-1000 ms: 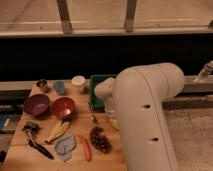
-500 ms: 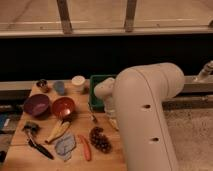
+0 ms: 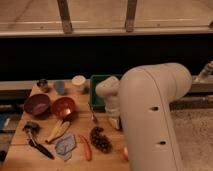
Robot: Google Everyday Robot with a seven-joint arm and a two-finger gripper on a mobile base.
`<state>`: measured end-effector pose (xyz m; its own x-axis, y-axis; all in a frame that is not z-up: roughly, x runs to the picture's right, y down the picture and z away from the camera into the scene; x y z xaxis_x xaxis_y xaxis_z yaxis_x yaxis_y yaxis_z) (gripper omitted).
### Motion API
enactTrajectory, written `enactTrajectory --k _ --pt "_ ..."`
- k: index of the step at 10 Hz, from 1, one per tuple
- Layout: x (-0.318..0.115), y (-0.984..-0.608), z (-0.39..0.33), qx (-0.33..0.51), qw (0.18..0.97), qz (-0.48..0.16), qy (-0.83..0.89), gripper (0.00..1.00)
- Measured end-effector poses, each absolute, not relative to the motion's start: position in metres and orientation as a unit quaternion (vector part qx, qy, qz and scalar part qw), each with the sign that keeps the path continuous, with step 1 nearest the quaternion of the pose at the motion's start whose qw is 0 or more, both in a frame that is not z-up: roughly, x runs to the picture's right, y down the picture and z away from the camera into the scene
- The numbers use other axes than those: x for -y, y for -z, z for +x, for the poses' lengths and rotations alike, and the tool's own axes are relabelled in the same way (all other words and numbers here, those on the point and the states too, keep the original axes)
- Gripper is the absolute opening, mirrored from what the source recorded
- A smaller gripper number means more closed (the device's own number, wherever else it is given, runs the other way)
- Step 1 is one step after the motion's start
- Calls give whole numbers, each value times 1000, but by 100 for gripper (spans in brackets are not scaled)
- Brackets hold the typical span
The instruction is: Place eraser in metal cup
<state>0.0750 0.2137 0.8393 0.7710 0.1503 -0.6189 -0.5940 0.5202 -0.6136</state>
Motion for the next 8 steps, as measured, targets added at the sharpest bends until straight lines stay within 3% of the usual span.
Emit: enactTrajectory --k 4,8 --pt "-209 -835 75 -252 841 -424 -223 16" --pt "-176 -802 48 -238 871 -381 -199 16"
